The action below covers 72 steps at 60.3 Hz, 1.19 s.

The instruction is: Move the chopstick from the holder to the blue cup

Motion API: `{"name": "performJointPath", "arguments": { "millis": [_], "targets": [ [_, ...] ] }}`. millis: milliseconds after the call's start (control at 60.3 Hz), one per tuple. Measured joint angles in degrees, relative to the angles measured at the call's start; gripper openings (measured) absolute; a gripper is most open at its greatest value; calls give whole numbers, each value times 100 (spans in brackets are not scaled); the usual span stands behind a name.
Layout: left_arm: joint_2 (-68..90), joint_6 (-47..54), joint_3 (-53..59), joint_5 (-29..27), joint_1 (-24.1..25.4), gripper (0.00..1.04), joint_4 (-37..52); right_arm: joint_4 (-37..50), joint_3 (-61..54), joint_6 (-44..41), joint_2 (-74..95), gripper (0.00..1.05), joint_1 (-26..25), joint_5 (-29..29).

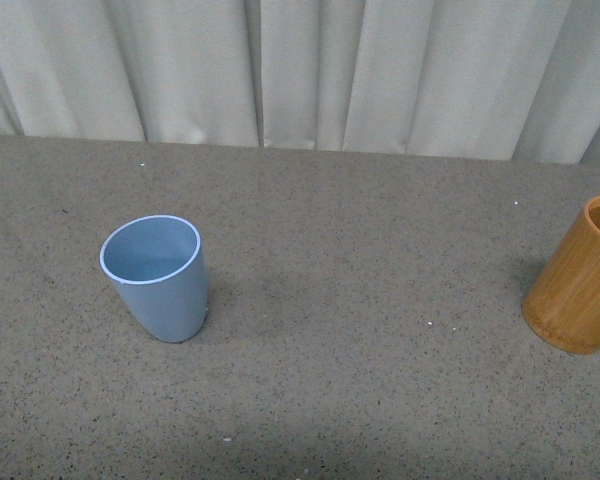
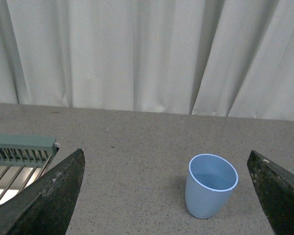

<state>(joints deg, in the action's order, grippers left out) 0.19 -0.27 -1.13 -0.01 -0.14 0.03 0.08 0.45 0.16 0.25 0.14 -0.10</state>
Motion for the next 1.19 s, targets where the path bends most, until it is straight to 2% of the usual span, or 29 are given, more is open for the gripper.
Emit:
{"name": "performJointPath", "arguments": {
  "millis": [1194],
  "targets": [
    [0, 0, 0, 0, 0, 98, 0, 0, 0, 0, 0, 95, 0, 0]
  ]
}}
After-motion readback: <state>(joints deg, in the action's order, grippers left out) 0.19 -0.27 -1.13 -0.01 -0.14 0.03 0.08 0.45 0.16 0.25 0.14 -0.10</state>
